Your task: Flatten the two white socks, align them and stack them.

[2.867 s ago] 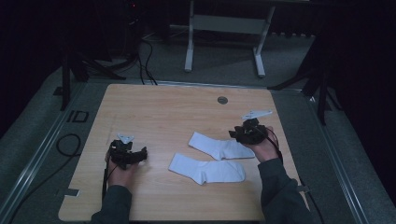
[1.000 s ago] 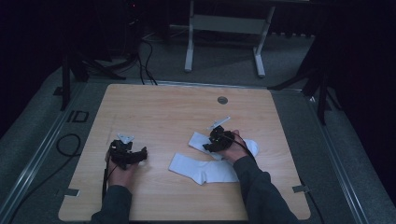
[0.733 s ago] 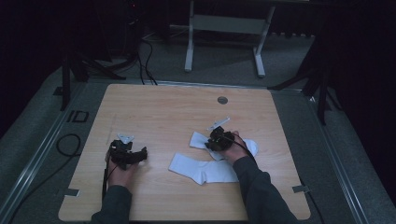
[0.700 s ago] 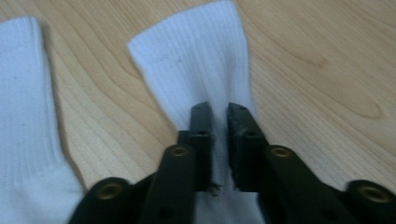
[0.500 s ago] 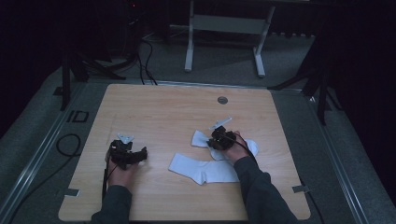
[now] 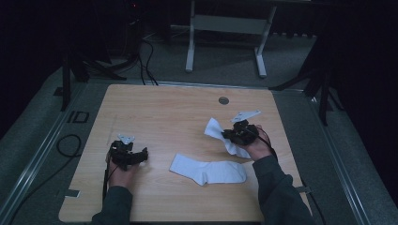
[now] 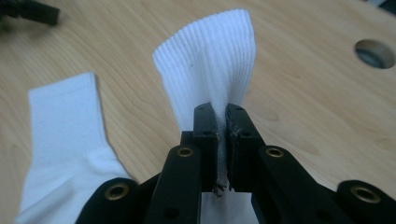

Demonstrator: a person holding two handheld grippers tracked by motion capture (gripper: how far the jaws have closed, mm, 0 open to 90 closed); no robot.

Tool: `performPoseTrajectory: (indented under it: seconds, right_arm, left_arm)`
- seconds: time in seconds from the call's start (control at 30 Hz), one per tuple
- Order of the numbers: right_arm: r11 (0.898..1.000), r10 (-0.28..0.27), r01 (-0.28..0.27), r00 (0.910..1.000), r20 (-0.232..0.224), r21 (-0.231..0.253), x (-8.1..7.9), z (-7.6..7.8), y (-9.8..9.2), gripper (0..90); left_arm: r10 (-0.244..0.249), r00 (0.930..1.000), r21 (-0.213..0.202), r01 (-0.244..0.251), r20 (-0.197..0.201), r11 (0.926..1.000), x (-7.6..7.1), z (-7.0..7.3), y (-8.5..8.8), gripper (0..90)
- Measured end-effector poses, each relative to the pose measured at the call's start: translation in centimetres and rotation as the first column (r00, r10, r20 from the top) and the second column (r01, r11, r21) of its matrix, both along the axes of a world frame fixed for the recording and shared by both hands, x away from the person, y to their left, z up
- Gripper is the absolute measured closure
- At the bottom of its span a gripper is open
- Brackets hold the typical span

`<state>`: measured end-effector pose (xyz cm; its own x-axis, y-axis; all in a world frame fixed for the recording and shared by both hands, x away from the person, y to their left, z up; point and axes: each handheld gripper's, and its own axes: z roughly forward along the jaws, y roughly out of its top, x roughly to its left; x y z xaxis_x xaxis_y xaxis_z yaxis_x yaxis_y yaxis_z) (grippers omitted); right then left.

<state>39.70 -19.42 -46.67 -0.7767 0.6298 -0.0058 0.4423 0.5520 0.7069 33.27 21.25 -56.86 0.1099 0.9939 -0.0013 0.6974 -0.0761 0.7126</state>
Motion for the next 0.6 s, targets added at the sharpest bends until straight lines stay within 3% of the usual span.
performPoseTrajectory:
  seconds: [0.27, 0.37, 0.6]
  right_arm:
    - [1.000, 0.009, -0.011, 0.9980, 0.063, 0.026, -1.3, 3.1, -1.3, 83.9]
    - [0.998, 0.018, -0.023, 0.9952, 0.096, 0.053, -2.2, 5.0, -1.7, 83.9]
    - [0.995, 0.056, -0.067, 0.9875, 0.147, 0.068, -4.1, 6.9, -1.3, 83.6]
  left_arm:
    - [0.000, 1.0000, 0.000, 0.000, -0.001, 1.0000, 0.0, 0.0, 0.0, 14.6]
    - [-0.001, 1.0000, 0.000, 0.001, -0.004, 1.0000, 0.0, 0.0, 0.0, 14.6]
    - [-0.001, 1.0000, 0.000, 0.001, -0.004, 1.0000, 0.0, 0.0, 0.0, 14.6]
